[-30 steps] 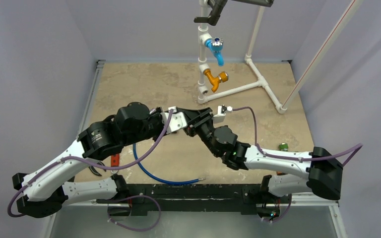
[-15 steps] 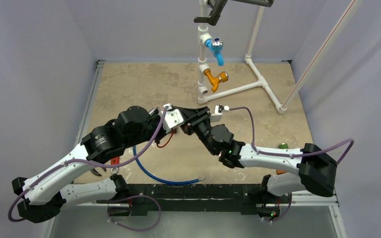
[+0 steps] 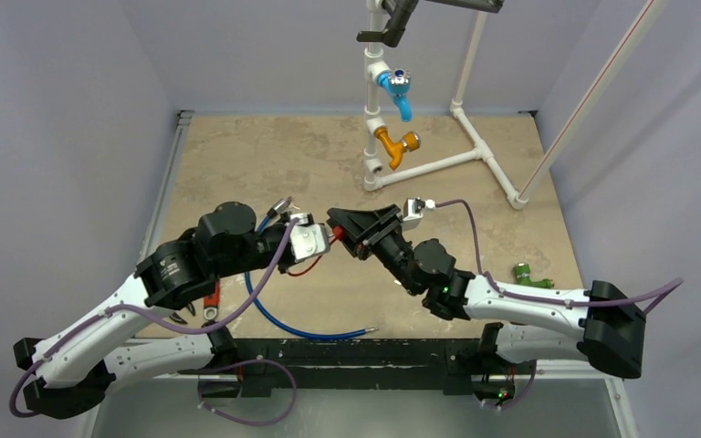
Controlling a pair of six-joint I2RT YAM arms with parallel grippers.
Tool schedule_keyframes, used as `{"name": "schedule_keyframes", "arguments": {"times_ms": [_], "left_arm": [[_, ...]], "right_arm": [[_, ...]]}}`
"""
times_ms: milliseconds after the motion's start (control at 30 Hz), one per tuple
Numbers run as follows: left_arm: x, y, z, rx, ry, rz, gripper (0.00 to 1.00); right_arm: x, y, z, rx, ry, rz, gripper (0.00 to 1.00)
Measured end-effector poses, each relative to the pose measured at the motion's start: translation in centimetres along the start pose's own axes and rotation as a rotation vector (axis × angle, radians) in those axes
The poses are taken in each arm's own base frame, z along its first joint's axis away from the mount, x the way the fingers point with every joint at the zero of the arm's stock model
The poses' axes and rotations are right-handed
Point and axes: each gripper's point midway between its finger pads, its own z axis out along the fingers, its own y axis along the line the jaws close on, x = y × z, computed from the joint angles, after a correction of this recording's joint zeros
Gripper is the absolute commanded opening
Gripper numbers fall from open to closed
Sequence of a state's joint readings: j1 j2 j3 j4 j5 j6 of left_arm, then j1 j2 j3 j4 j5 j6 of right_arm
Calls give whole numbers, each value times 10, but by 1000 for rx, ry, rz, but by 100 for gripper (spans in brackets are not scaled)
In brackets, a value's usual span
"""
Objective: Unlock with the key
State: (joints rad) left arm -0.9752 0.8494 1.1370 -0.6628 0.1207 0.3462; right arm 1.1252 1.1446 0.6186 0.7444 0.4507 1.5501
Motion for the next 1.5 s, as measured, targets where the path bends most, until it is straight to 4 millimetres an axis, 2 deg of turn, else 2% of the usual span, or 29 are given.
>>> {"name": "schedule_keyframes", "arguments": {"times_ms": [167, 367, 500, 633, 733, 867, 933, 1000, 1133, 1200, 1233, 1333, 1500], "left_arm": [[-3, 3, -6, 25, 8, 122, 0], [-19, 22, -17, -21, -2, 282, 0], [-20, 30, -18, -39, 7, 396, 0], [-19, 28, -17, -21, 12, 426, 0], [-16, 21, -18, 18, 15, 387, 0], [-23, 12, -19, 69, -20, 313, 0], [-8, 13, -30, 62, 40, 263, 0], [5, 13, -40, 59, 85, 224, 0], [12, -3, -52, 127, 109, 188, 0], [9, -9, -57, 162, 100, 182, 0], [7, -12, -59, 178, 92, 180, 0], [0, -18, -64, 212, 71, 182, 0], [-11, -21, -73, 244, 45, 209, 0]], "right_arm": [[4, -1, -4, 30, 34, -64, 0], [7, 20, 5, 41, 51, -162, 0], [6, 19, -1, 64, 71, -190, 0], [7, 18, -5, 72, 88, -210, 0], [6, 14, -9, 91, 102, -246, 29], [4, 25, -22, 88, 129, -325, 54], [-12, 44, -31, 57, 87, -386, 61], [-29, 75, -44, -3, 38, -441, 66], [-46, 142, -66, -114, -12, -579, 66], [-46, 166, -73, -156, -2, -650, 61], [-44, 170, -75, -167, 12, -681, 59], [-33, 166, -76, -165, 93, -789, 51], [-6, 126, -69, -106, 274, -885, 41]]}}
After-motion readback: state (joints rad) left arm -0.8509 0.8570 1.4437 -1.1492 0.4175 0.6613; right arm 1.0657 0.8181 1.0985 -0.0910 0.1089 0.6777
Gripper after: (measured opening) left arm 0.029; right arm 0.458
